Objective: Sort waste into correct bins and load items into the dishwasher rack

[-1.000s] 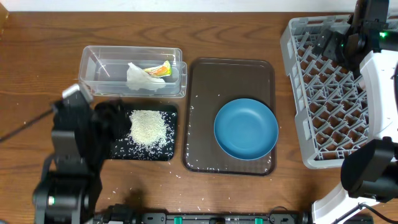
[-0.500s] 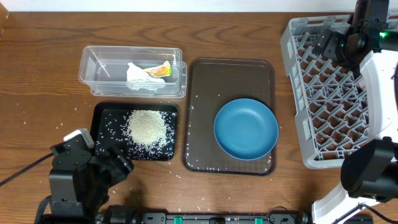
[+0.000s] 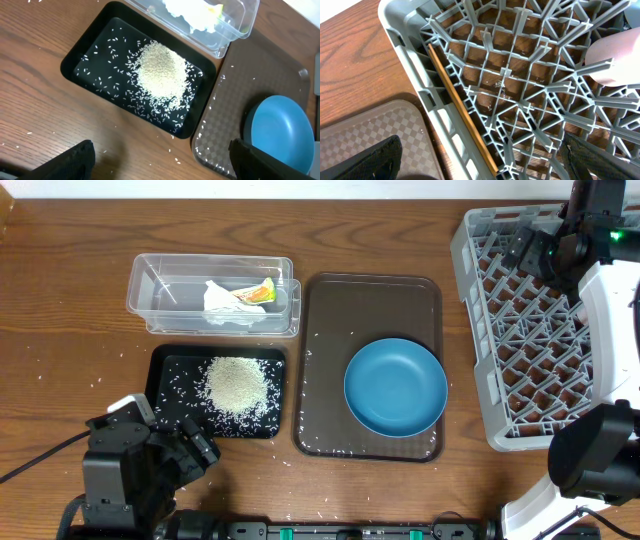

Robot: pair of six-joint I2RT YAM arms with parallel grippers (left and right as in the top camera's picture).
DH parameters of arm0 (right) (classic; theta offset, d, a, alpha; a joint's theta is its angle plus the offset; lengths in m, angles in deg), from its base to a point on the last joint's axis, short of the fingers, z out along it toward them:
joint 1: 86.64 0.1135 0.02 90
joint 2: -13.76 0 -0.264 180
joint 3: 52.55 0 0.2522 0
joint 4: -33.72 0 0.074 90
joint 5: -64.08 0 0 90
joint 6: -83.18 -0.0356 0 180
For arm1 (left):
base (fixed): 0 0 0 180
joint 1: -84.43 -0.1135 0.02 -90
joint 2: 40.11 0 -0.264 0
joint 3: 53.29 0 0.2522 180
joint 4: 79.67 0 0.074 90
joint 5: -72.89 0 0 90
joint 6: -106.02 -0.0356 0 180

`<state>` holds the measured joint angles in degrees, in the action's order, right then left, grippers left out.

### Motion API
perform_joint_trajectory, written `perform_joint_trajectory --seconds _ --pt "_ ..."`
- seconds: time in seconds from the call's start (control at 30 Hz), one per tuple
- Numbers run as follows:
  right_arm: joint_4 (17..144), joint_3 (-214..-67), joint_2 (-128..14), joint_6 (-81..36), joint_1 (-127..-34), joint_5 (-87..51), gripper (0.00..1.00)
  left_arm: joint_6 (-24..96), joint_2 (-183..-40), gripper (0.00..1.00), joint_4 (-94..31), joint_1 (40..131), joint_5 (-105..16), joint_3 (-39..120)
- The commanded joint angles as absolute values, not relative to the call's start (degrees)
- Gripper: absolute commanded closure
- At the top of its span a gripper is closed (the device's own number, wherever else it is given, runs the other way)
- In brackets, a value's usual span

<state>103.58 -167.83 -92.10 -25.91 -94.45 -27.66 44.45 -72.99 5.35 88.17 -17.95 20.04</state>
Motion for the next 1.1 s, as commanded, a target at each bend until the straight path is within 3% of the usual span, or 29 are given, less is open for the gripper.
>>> perform_joint_trajectory --seconds 0.0,0.17,0.7,1.07 --pt "103.64 -167.98 -91.36 -26.50 -94.50 -27.84 0.01 41.69 -72.95 0.11 6.73 87.98 -16.42 19.43" --pt "103.64 -167.98 -91.36 -26.52 -94.50 -27.84 0.01 38.44 -72.95 0.11 3.30 87.98 -16.44 14.93" --pt "103.64 -167.98 -91.36 -26.52 -94.50 -27.84 0.01 24.58 -72.45 0.10 -27.43 87.98 -19.46 -3.39" --pt "103.64 -167.98 -91.36 -26.52 -94.50 -27.84 0.01 23.09 -60.75 0.10 -49.38 87.98 -19.42 -24.26"
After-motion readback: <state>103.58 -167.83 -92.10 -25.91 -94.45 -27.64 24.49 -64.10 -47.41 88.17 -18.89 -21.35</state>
